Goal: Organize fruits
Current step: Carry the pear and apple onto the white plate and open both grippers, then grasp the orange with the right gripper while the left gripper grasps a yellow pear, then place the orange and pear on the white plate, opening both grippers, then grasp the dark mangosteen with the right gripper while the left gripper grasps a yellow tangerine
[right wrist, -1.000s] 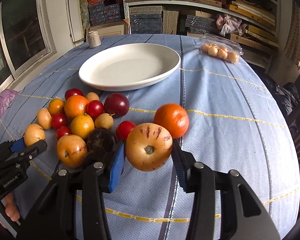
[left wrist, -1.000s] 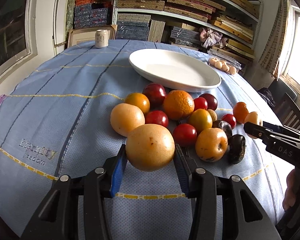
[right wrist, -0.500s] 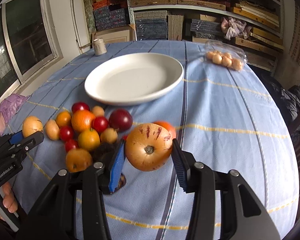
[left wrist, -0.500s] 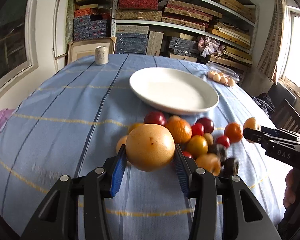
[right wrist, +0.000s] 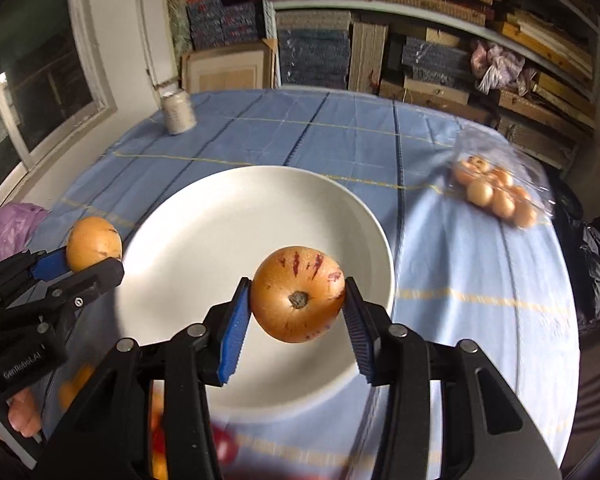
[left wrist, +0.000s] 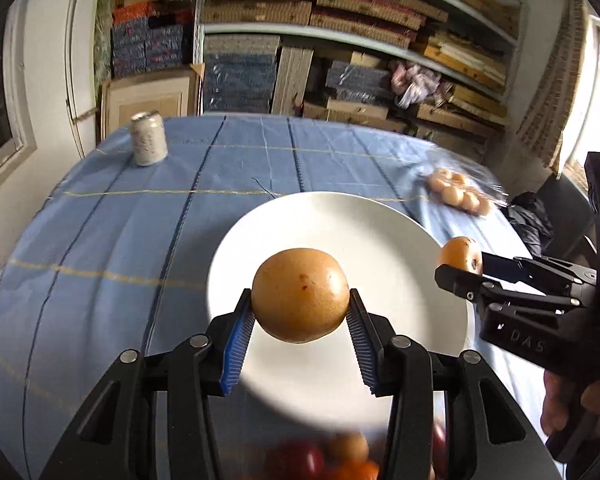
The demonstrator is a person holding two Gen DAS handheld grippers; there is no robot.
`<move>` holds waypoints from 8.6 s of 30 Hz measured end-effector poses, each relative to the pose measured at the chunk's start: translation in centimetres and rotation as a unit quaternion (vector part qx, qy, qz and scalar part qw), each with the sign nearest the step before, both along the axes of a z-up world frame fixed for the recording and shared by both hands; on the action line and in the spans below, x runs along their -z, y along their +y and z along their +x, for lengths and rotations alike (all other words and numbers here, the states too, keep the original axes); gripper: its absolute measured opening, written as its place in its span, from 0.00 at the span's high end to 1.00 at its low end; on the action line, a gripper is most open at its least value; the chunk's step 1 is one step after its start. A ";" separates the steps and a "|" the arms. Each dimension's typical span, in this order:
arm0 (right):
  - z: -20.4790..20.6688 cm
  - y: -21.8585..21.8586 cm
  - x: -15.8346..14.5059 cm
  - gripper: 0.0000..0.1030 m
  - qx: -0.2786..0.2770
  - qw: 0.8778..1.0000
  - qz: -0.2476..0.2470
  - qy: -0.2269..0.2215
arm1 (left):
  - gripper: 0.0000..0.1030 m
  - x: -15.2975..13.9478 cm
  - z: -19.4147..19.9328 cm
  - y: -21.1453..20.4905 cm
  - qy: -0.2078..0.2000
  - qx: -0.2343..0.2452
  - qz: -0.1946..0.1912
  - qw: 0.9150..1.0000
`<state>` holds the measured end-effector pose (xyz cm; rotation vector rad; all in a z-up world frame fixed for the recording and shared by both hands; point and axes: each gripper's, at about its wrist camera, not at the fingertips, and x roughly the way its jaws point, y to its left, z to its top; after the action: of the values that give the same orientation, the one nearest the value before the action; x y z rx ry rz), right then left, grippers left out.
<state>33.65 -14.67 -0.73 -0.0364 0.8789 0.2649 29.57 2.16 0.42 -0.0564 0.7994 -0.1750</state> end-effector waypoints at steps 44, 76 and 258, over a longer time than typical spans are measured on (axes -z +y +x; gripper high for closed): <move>-16.6 -3.0 7.6 0.34 0.051 0.996 -0.066 -0.034 | 0.06 6.0 -19.3 4.5 0.021 -0.020 -0.019 0.999; -17.2 -4.0 7.0 0.56 0.048 0.997 -0.028 -0.050 | 0.57 6.2 -17.3 4.8 0.005 -0.062 0.028 0.998; -25.2 0.1 7.5 0.53 -0.073 0.993 0.093 -0.025 | 0.61 6.1 -14.8 5.5 0.010 -0.050 0.015 0.999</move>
<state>8.44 -14.61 -8.24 0.0651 0.8003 0.4797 14.80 7.61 -5.71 -0.0696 0.8180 -0.0686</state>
